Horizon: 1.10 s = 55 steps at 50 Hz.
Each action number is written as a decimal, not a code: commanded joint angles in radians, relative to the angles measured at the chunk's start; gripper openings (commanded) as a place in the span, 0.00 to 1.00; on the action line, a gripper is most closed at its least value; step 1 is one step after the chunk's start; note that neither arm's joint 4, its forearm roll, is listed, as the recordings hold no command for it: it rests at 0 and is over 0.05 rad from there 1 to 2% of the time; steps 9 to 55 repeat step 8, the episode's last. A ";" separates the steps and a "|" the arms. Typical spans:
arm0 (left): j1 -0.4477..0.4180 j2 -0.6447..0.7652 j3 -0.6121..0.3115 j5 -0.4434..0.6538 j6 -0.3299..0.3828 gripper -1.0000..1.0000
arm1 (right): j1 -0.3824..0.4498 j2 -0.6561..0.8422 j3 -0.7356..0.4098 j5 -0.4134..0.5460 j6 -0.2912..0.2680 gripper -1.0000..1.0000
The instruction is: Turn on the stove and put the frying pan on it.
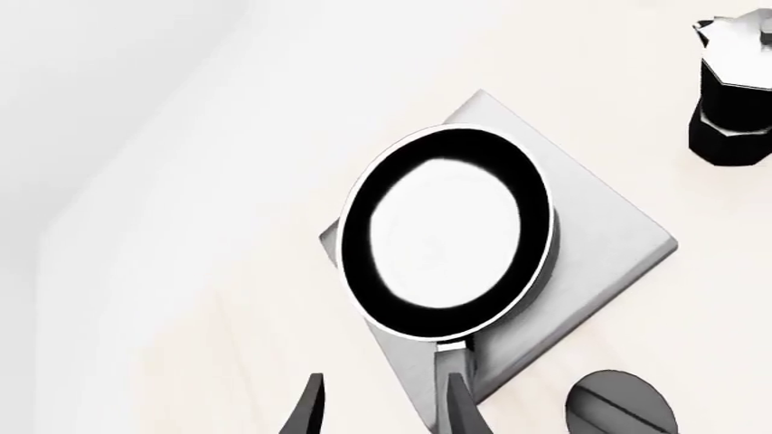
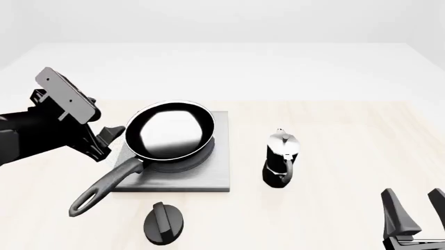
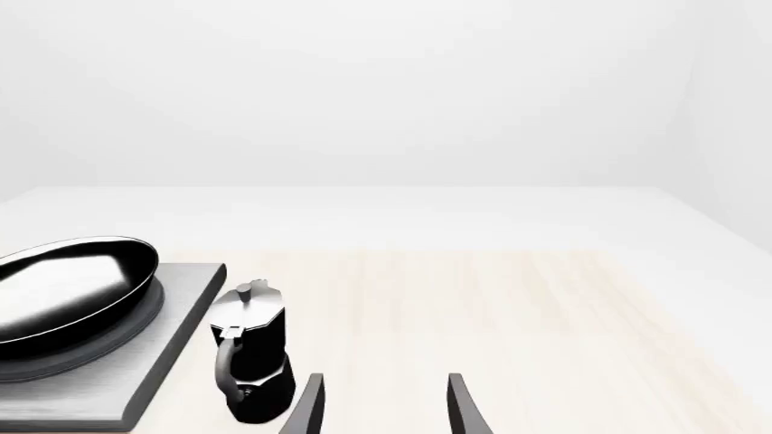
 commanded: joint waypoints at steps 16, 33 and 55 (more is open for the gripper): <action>-0.048 -0.039 -0.024 0.017 -0.026 1.00 | 0.000 0.001 0.000 0.000 0.000 1.00; -0.048 -0.039 -0.024 0.017 -0.026 1.00 | 0.000 0.001 0.000 0.000 0.000 1.00; -0.048 -0.039 -0.024 0.017 -0.026 1.00 | 0.000 0.001 0.000 0.000 0.000 1.00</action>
